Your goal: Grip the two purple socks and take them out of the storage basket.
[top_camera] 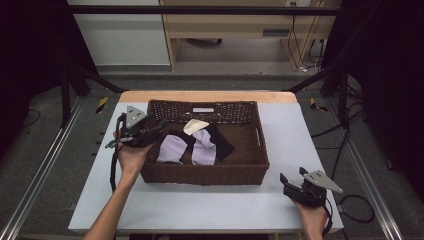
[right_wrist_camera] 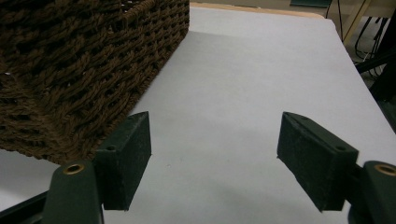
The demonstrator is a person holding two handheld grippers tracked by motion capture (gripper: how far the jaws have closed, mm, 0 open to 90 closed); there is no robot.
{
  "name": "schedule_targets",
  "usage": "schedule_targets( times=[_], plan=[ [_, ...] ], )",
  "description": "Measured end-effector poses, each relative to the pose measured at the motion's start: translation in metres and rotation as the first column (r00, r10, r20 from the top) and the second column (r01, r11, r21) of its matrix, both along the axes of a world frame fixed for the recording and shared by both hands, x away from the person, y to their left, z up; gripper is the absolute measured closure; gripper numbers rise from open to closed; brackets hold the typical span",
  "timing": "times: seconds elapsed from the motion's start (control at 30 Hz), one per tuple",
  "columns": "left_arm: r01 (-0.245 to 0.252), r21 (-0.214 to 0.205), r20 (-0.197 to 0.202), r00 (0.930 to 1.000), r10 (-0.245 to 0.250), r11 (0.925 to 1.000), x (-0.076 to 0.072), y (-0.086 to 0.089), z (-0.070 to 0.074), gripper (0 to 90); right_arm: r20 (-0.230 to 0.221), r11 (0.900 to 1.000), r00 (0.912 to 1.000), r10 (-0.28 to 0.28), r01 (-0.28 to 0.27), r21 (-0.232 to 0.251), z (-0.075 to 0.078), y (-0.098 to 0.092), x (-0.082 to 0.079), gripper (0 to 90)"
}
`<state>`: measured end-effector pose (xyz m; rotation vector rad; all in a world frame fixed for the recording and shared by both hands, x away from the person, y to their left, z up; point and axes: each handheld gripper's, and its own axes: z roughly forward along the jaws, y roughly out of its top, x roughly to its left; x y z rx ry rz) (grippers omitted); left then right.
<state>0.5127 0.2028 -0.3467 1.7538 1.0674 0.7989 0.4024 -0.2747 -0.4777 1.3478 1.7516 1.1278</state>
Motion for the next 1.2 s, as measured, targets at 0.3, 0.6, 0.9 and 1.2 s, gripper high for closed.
schedule_targets(
  times=[0.3, 0.6, 0.9, 1.2],
  plan=[
    [-0.001, 0.052, -0.063, 0.9980, 0.005, 0.9986, 0.025, -0.017, -0.014, 42.4, -0.007, 1.0000, 1.0000, 0.005, -0.005, -0.004, -0.001, -0.001, 0.001, 27.7],
    [0.020, 0.102, -0.160, 0.9870, -0.003, 0.9946, 0.048, -0.030, -0.029, 41.4, -0.010, 0.9999, 0.9999, 0.009, -0.009, -0.007, -0.001, 0.000, 0.002, 28.0],
    [0.037, 0.164, -0.247, 0.9691, 0.005, 0.9857, 0.058, -0.037, -0.044, 41.9, -0.013, 0.9999, 0.9999, 0.012, -0.012, -0.008, -0.002, 0.000, 0.003, 28.3],
    [0.058, 0.235, -0.370, 0.9285, 0.034, 0.9703, 0.062, -0.042, -0.058, 41.8, -0.017, 0.9998, 0.9997, 0.016, -0.016, -0.010, -0.002, 0.001, 0.002, 28.4]
  ],
)
